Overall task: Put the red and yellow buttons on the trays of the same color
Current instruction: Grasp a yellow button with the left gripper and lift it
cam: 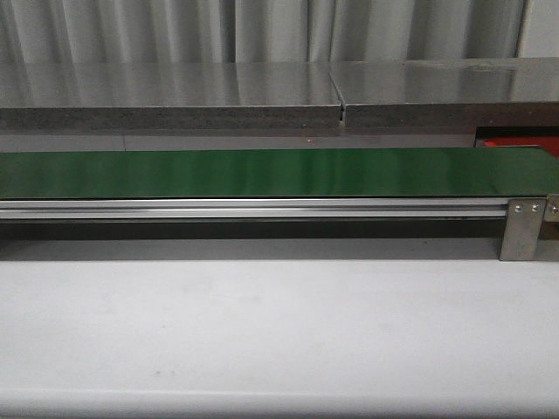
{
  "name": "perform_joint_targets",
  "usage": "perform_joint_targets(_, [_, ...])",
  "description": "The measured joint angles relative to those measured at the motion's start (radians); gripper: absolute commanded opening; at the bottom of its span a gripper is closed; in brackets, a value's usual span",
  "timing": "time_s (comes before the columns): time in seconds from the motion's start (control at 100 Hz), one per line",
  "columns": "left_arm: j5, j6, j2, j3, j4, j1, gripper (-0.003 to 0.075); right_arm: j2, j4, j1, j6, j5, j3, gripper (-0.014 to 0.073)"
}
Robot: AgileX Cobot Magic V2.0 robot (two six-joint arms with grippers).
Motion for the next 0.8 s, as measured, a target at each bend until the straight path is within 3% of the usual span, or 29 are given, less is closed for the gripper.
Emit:
perform_joint_targets(0.15, [0.0, 0.0, 0.0, 0.0, -0.001, 0.0, 0.0561, 0.0, 0.0, 0.0, 0.0, 0.0, 0.0, -0.0118])
perform_joint_targets(0.41, [0.0, 0.0, 0.0, 0.0, -0.001, 0.0, 0.0253, 0.0, 0.0, 0.0, 0.0, 0.0, 0.0, -0.0118])
perform_joint_targets(0.55, [0.0, 0.0, 0.0, 0.0, -0.001, 0.0, 0.0125, 0.0, 0.0, 0.0, 0.0, 0.0, 0.0, -0.0118])
perform_joint_targets(0.67, [0.004, 0.0, 0.0, 0.0, -0.001, 0.0, 0.0062, 0.0, 0.0, 0.0, 0.0, 0.0, 0.0, -0.0118])
perform_joint_targets(0.8, [0.032, 0.0, -0.017, 0.0, -0.001, 0.0, 0.0042, 0.0, 0.0, 0.0, 0.0, 0.0, 0.0, -0.0118])
